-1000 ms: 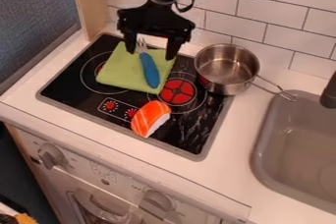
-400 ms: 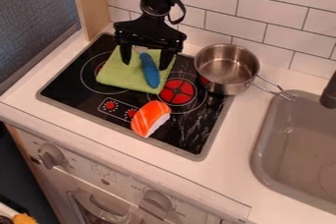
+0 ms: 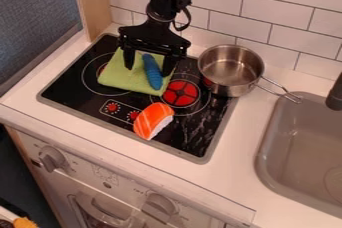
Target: Move the blue spoon to the bottom left of the burner
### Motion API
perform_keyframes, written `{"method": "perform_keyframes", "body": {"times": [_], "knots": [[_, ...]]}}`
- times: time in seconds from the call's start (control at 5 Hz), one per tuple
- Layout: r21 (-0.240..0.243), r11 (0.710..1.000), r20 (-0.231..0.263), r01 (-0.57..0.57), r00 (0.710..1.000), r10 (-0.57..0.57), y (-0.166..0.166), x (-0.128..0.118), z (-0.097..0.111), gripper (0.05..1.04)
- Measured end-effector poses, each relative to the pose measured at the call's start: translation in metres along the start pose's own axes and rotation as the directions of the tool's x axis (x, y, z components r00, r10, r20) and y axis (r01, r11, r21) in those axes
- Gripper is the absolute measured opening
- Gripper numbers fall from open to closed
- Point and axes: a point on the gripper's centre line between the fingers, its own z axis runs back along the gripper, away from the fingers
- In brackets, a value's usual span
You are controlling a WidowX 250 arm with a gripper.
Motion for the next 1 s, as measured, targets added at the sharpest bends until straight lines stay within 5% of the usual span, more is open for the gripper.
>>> {"method": "perform_keyframes", "body": {"times": [0.2, 0.6, 1.0], "knots": [[-0.001, 1.000, 0.003, 0.004, 1.000, -0.004, -0.004, -0.001, 0.000, 0.951], [0.033, 0.999, 0.010, -0.007, 1.000, 0.006, -0.007, -0.012, -0.005, 0.451], [0.036, 0.999, 0.010, -0.011, 1.000, 0.010, -0.007, -0.018, -0.006, 0.447]]}}
